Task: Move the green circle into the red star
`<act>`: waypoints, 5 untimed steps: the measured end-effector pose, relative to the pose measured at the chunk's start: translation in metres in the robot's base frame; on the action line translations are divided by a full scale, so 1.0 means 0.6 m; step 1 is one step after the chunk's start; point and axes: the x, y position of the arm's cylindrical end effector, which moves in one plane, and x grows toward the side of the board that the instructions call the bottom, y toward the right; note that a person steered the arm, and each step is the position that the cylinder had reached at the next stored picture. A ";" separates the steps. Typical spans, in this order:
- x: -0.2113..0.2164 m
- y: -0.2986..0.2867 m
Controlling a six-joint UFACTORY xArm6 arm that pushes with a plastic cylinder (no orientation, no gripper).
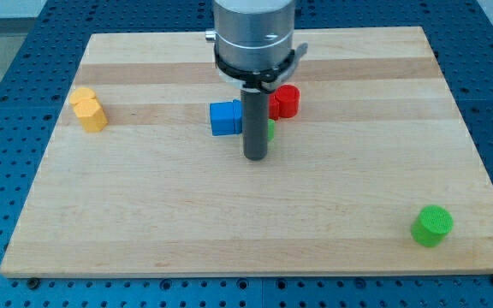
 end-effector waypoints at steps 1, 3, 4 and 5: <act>-0.005 -0.017; 0.061 0.016; 0.053 0.122; 0.052 0.249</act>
